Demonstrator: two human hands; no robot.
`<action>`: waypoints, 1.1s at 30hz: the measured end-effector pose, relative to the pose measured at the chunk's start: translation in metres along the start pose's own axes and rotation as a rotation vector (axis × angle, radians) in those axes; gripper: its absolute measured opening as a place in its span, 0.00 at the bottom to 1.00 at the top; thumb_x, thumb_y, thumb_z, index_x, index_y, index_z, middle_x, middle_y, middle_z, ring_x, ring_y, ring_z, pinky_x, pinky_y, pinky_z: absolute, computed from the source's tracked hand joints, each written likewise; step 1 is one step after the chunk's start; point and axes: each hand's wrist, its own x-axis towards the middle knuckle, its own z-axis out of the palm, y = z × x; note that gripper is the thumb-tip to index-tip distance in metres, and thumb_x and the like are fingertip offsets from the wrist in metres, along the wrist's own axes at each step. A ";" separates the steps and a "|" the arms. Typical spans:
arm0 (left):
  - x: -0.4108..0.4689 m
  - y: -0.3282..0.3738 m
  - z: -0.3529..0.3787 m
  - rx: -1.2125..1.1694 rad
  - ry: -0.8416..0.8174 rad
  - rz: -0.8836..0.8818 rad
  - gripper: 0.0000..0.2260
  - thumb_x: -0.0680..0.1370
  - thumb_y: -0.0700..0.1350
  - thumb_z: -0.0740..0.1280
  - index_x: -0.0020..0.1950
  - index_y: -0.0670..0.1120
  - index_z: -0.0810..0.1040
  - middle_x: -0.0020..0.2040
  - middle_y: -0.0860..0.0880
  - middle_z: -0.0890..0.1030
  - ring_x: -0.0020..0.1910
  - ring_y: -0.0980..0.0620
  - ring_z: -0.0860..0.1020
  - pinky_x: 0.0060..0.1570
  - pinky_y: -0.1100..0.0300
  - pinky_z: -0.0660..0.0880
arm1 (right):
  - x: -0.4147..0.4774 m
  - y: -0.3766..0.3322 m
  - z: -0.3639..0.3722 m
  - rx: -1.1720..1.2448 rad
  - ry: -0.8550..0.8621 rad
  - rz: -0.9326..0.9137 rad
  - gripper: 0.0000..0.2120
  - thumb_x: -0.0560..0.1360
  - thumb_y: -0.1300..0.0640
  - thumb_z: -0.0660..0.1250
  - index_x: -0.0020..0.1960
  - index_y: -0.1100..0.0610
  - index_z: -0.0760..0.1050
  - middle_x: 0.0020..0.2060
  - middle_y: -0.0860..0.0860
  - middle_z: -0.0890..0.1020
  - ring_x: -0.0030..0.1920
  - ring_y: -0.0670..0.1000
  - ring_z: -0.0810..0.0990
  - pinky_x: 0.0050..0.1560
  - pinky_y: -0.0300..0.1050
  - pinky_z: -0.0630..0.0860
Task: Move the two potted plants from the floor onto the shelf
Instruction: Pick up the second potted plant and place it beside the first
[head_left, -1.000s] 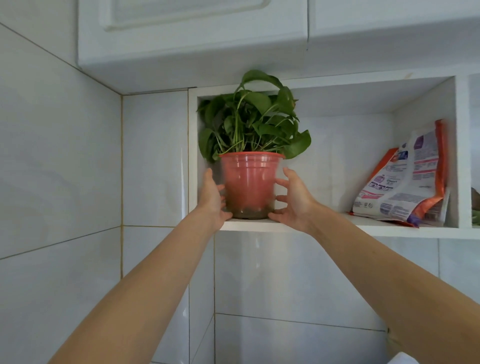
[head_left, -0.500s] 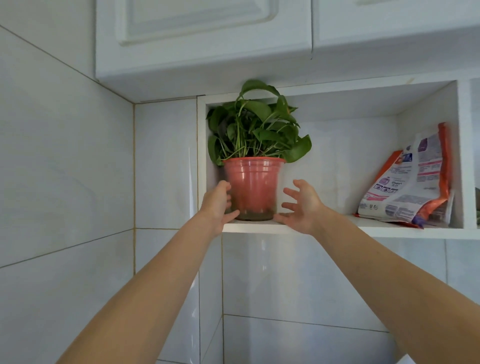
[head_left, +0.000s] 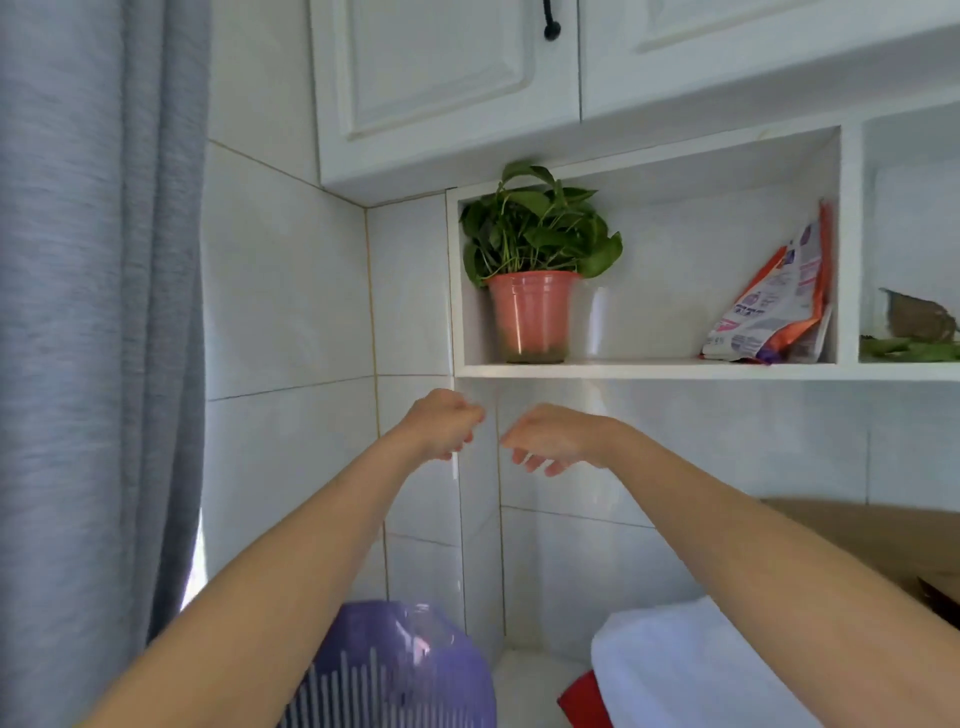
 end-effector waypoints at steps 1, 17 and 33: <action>-0.028 -0.007 0.000 0.052 0.009 -0.019 0.12 0.77 0.46 0.62 0.53 0.40 0.79 0.45 0.43 0.80 0.40 0.47 0.77 0.39 0.60 0.75 | -0.014 -0.001 0.016 -0.062 -0.011 -0.040 0.17 0.77 0.51 0.61 0.58 0.61 0.76 0.49 0.55 0.80 0.46 0.52 0.78 0.49 0.45 0.76; -0.456 -0.095 -0.061 0.392 0.309 -0.594 0.08 0.79 0.44 0.61 0.45 0.43 0.78 0.43 0.43 0.81 0.40 0.46 0.79 0.40 0.58 0.78 | -0.298 -0.092 0.262 -0.407 -0.535 -0.642 0.14 0.76 0.56 0.58 0.35 0.61 0.73 0.49 0.65 0.84 0.41 0.56 0.79 0.45 0.49 0.77; -1.043 -0.091 -0.156 0.539 0.846 -1.347 0.14 0.74 0.50 0.64 0.53 0.44 0.82 0.53 0.43 0.83 0.51 0.43 0.81 0.52 0.52 0.78 | -0.775 -0.282 0.497 -0.430 -0.957 -1.525 0.18 0.78 0.53 0.60 0.61 0.62 0.78 0.59 0.60 0.81 0.59 0.59 0.78 0.58 0.48 0.74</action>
